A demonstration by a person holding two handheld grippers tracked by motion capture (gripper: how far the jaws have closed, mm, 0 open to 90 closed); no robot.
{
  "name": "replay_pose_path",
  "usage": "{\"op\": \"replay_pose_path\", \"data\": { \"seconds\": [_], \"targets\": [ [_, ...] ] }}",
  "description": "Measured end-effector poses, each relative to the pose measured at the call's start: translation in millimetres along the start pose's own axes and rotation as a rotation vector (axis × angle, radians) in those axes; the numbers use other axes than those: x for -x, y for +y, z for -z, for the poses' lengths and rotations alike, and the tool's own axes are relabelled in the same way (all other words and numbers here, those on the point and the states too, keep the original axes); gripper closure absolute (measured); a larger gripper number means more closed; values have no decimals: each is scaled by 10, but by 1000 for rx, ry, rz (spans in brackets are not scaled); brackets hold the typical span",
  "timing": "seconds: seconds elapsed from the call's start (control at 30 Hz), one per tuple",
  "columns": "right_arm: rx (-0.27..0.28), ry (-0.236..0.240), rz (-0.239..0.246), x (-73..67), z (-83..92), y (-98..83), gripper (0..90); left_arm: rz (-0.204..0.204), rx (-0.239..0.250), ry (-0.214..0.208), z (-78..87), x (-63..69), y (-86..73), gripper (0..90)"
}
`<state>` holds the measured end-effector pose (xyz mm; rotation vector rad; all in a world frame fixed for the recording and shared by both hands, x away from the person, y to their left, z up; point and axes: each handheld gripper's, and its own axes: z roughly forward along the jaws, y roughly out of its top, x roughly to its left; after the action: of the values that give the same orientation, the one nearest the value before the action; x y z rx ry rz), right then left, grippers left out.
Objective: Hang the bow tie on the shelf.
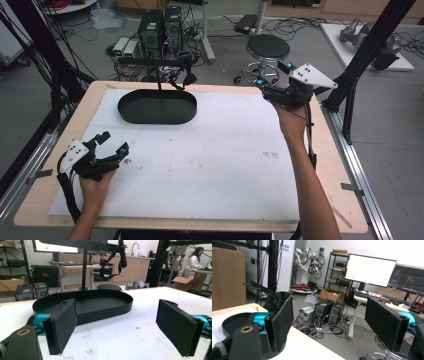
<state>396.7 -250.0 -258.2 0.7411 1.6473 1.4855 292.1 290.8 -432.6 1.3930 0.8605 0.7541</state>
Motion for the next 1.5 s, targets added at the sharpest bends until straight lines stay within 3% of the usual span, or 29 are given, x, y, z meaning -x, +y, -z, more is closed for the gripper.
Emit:
{"op": "replay_pose_path", "data": {
  "seconds": [0.37, 0.63, 1.1, 1.37, 1.5],
  "targets": [
    [40, -1, 35, -49, 570, -152, 219, -4, -4, 2, -2, 9, -1, 171],
    [58, -22, 1, -63, 881, -406, 208, -10, -10, 7, -4, 21, -2, 170],
    [39, -52, -120, -161, 1272, -1018, 169, -15, -19, 6, -3, 31, -2, 170],
    [-18, -69, -189, -227, 1391, -1403, 142, -15, -17, 6, -6, 33, -4, 170],
    [-129, -29, -195, -260, 1331, -1477, 119, -14, -16, 9, -5, 34, -5, 170]
  ]
}}
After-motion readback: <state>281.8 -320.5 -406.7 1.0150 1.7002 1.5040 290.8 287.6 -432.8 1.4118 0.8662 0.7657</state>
